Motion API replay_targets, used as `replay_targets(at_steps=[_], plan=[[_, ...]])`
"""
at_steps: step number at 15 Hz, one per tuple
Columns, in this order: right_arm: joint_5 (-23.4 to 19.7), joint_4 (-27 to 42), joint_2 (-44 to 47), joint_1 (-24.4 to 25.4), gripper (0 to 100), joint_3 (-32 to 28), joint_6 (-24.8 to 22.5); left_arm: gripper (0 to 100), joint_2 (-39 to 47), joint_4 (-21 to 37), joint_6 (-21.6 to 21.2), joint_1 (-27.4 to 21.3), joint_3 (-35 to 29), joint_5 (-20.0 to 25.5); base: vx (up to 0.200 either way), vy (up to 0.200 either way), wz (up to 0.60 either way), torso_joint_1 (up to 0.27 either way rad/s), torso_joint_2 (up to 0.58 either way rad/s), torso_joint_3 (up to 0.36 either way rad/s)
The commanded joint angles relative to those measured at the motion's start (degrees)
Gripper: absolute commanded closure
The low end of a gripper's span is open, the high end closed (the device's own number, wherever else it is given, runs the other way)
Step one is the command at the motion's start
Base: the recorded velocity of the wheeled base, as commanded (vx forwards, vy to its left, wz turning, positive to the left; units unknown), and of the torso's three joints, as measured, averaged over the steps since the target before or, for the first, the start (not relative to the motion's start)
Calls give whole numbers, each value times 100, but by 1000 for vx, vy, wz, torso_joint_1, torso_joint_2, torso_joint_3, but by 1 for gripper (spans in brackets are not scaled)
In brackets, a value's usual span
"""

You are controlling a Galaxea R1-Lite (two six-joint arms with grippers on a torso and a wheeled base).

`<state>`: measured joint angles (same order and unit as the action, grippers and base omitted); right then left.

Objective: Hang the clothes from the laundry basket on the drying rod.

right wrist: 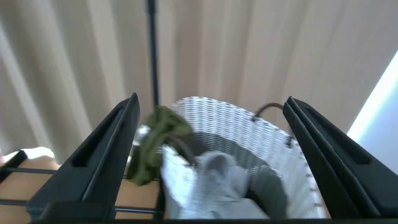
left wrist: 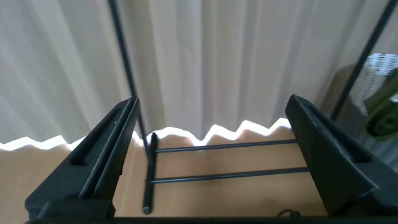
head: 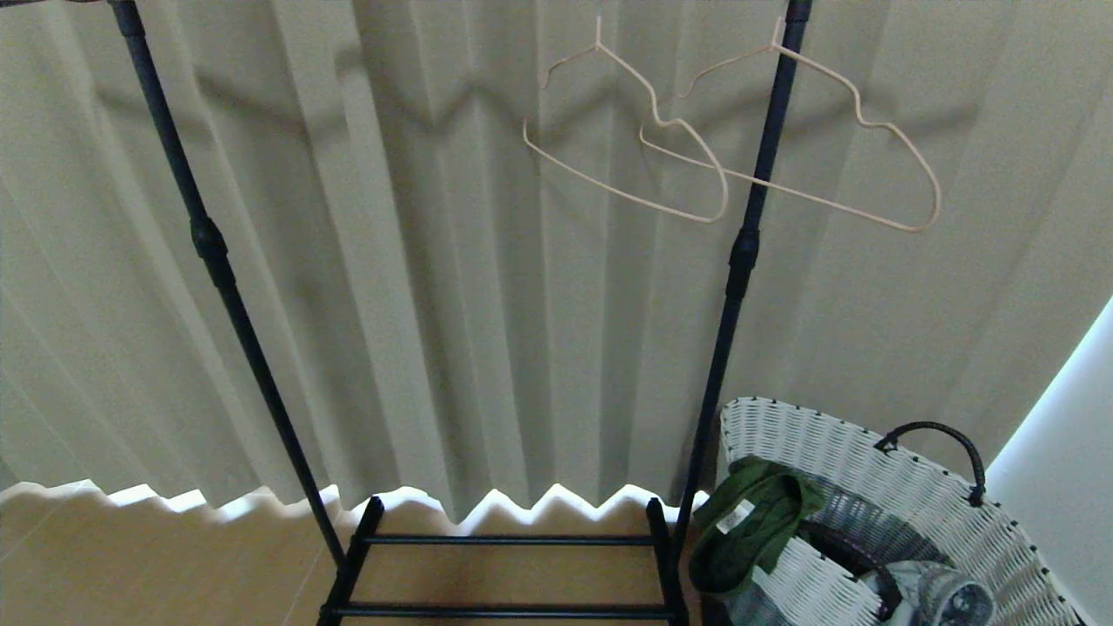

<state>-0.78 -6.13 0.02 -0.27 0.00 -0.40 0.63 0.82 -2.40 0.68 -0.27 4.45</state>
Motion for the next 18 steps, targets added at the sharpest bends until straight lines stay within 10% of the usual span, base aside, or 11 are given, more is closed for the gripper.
replay_targets(at_steps=[1,13,18], plan=[[-1,-2,-2,0,0,0,-4,0,-2,-3,-6,2,0,-6,0,0,0,0,0,0],[8,-2,-2,0,0,0,-74,0,-2,-3,3,2,0,-6,0,0,0,0,0,0],[-10,508,2467,334,0,-1292,-1533,0,-2,-3,3,2,0,-6,0,0,0,0,0,0]])
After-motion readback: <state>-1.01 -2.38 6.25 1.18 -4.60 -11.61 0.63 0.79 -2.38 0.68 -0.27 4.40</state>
